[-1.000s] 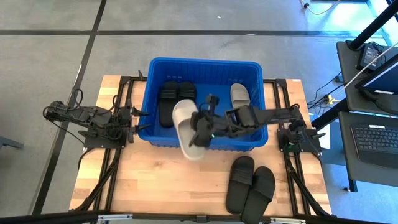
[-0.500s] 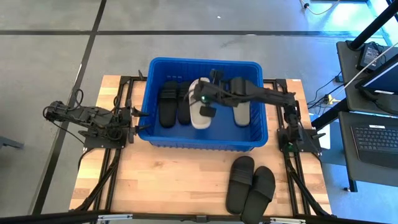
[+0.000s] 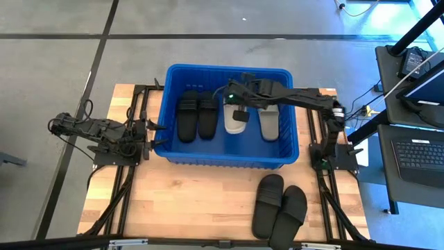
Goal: Pick and place slides into bin
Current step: Put the gray slipper into the blue container
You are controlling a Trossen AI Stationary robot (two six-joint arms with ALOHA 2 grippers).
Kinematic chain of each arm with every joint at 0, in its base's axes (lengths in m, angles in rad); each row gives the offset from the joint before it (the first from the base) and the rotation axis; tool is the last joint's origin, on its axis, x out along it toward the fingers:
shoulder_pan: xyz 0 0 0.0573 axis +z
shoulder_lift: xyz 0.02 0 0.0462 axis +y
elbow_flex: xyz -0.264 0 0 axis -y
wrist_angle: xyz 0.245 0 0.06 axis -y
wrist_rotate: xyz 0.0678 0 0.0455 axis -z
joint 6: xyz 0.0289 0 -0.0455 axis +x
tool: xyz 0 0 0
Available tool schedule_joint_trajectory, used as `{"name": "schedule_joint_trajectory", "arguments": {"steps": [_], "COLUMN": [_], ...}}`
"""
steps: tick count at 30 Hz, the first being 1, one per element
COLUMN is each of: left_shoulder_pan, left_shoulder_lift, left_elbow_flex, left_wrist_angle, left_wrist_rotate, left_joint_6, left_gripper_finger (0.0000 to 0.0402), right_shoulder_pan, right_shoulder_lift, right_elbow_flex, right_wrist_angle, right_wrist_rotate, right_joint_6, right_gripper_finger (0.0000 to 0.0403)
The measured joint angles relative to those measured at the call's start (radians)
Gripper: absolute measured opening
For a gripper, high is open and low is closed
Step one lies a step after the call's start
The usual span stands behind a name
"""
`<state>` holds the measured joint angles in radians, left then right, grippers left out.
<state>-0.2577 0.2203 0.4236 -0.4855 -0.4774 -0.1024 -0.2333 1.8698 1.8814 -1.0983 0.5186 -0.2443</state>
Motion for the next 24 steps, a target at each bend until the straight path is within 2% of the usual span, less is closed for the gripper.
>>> {"name": "schedule_joint_trajectory", "arguments": {"steps": [6,12,18,24], "left_shoulder_pan": [0.000,0.000,0.000,0.000], "left_shoulder_lift": [0.000,0.000,0.000,0.000], "left_elbow_flex": [0.000,0.000,0.000,0.000], "left_wrist_angle": [0.001,0.000,0.000,0.000], "left_wrist_rotate": [-0.013,-0.016,-0.019,-0.049], "left_joint_6": [0.000,0.000,0.000,0.000], "left_gripper_finger": [0.0227,0.0227,0.0227,0.0227], "right_shoulder_pan": [-0.061,-0.112,-0.160,-0.202], "right_shoulder_lift": [-0.152,-0.187,-0.187,-0.185], "right_elbow_flex": [-0.304,-0.515,-0.647,-0.710], "right_wrist_angle": [0.273,0.488,0.611,0.692], "right_wrist_rotate": [0.007,0.016,0.004,-0.043], "right_joint_6": [-0.027,-0.092,-0.152,-0.181], "right_gripper_finger": [0.0015,0.0015,0.0015,0.0015]}}
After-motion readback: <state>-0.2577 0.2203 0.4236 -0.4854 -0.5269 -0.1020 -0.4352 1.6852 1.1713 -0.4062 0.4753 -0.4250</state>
